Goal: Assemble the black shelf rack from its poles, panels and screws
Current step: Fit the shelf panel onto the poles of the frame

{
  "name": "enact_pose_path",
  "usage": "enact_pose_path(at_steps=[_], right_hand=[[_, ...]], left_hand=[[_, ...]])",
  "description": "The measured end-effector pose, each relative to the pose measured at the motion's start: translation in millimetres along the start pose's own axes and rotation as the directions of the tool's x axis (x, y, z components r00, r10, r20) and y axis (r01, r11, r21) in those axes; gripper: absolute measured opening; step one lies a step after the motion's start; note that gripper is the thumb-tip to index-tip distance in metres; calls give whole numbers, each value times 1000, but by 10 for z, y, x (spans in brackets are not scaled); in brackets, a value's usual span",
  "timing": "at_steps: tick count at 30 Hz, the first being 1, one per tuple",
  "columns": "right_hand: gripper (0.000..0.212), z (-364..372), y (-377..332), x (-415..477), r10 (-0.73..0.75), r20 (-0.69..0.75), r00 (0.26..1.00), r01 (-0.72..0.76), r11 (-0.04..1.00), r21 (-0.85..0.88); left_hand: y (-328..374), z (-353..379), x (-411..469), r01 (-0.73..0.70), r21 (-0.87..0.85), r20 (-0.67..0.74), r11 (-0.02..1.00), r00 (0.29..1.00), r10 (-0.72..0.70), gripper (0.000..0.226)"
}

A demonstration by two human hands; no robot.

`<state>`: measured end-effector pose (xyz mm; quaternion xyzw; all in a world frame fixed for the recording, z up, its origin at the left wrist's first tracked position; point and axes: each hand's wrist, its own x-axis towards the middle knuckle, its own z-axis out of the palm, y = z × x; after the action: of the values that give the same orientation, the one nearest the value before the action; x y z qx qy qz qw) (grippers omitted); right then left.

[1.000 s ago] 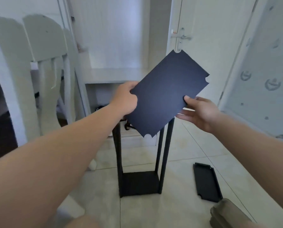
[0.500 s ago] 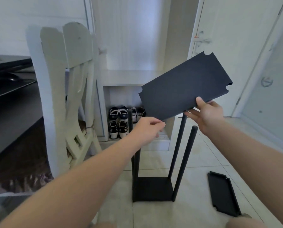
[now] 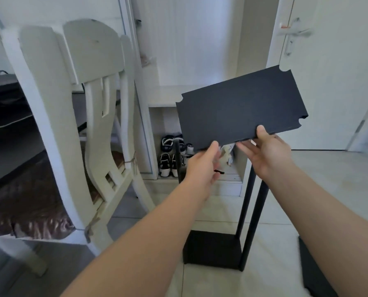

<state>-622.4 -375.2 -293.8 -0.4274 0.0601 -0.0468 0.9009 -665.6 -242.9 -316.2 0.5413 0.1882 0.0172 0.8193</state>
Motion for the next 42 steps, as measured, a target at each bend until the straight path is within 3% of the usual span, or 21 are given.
enact_pose_path(at_steps=[8, 14, 18, 23, 30, 42], right_hand=[[26, -464, 226, 149, 87, 17, 996, -88, 991, 102], [24, -491, 375, 295, 203, 3, 979, -203, 979, -34], [21, -516, 433, 326, 268, -29, 963, -270, 954, -133], [30, -490, 538, 353, 260, -84, 962, -272, 940, -206], [14, -453, 625, 319, 215, -138, 967, -244, 937, -251], [20, -373, 695, 277, 194, -142, 971, -223, 946, -234]], left_hand=[[-330, 245, 244, -12, -131, -92, 991, 996, 0, 21], [-496, 110, 496, 30, -163, -236, 986, 969, -69, 17], [-541, 6, 572, 65, -171, -235, 983, 966, -104, 22], [-562, -58, 607, 117, -176, -261, 977, 952, -161, 20], [-567, -130, 640, 161, -154, -284, 975, 938, -200, 23], [-636, -142, 615, 95, -142, -342, 985, 929, -139, 24]])
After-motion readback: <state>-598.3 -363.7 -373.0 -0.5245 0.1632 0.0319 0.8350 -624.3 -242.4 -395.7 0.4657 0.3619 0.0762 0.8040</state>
